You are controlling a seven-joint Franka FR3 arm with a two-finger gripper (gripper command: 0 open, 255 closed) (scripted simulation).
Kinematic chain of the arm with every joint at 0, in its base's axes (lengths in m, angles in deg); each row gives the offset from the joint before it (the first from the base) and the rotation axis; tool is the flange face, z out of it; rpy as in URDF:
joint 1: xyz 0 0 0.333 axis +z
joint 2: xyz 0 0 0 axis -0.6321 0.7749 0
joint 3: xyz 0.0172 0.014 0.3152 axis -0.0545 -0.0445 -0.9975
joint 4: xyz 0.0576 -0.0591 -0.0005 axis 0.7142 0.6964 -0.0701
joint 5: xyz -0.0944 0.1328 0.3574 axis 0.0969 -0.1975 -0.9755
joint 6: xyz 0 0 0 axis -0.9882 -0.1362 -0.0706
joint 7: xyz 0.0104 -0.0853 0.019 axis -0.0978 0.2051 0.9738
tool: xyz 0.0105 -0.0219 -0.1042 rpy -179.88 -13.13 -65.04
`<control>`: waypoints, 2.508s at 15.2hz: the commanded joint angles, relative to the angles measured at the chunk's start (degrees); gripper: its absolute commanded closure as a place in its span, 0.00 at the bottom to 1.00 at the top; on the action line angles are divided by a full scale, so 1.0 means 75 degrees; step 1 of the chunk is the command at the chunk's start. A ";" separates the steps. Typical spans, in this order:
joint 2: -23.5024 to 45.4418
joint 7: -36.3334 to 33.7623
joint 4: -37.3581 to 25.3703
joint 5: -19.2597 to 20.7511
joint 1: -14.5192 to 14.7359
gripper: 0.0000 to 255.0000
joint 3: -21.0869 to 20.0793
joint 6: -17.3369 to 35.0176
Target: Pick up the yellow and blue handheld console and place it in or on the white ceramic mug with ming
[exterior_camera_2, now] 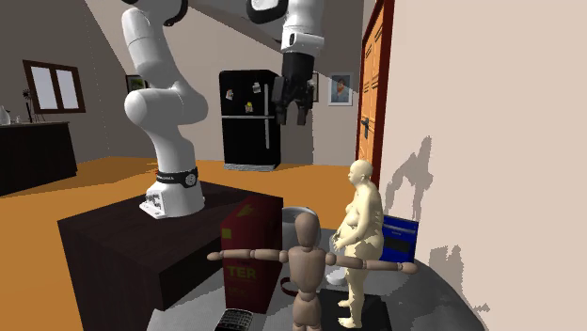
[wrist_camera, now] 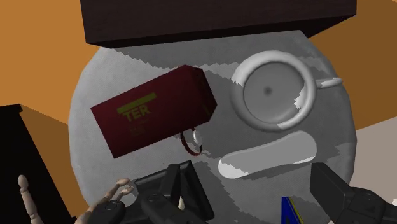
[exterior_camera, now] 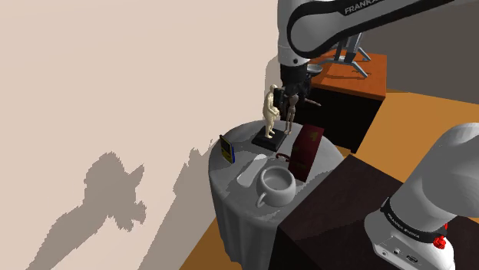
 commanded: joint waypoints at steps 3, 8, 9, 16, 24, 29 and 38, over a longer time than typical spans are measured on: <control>0.1083 -0.0239 -0.0324 0.0041 0.0022 0.00 -0.0140 0.0812; 0.2524 -0.0562 -0.0985 0.0200 0.0066 0.00 -0.0280 0.1638; 0.2816 -0.0629 -0.1147 0.0243 0.0080 0.00 -0.0300 0.1776; 0.4872 -0.1066 -0.2562 0.0593 0.0253 0.00 -0.0348 0.2473; 0.7258 -0.1383 -0.4817 0.0900 0.0589 0.00 -0.0257 0.2686; 0.8010 -0.1434 -0.5504 0.0965 0.0692 0.00 -0.0207 0.2776; 0.8387 -0.1472 -0.5507 0.1030 0.0713 0.00 -0.0152 0.3150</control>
